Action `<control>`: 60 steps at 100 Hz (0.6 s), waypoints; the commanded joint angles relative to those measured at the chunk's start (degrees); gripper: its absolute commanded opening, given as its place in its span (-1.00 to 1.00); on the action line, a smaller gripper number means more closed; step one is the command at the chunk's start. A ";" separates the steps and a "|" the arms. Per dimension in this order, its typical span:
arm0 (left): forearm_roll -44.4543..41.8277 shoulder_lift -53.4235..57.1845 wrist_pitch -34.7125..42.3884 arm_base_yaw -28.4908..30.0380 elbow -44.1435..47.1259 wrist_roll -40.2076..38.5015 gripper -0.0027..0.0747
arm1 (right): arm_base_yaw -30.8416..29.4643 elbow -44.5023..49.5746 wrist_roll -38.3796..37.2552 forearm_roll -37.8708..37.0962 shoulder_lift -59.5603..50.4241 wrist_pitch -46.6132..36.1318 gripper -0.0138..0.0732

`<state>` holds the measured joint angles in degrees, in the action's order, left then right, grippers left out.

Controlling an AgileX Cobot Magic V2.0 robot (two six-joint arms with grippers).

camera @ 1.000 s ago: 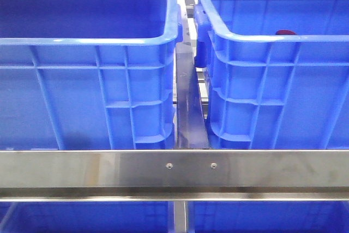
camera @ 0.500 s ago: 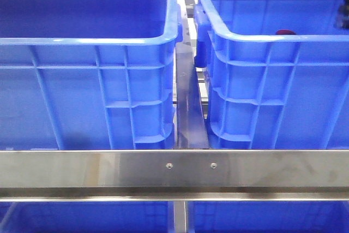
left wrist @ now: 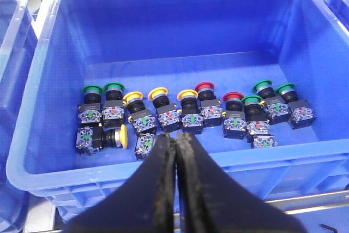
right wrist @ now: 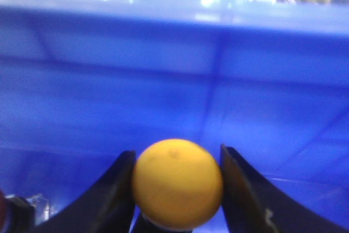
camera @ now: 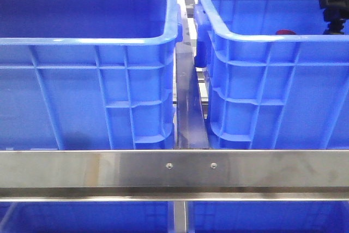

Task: Pick red and yellow buttons and place in box
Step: 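Lower the yellow button with the right gripper beside the red button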

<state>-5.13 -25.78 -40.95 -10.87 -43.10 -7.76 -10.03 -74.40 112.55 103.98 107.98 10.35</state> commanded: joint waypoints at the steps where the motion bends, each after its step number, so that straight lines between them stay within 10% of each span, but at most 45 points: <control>1: 0.14 -0.39 5.05 0.15 -1.39 -0.60 -0.98 | -0.29 -2.81 0.47 5.96 -1.69 2.45 -0.26; 60: 0.14 -0.39 5.62 0.15 -1.39 -0.60 -0.98 | -0.29 -2.72 0.45 5.96 2.96 2.01 -0.14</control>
<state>-5.13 -25.78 -40.37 -10.87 -43.01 -7.76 -10.03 -75.92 112.55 104.60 112.83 11.12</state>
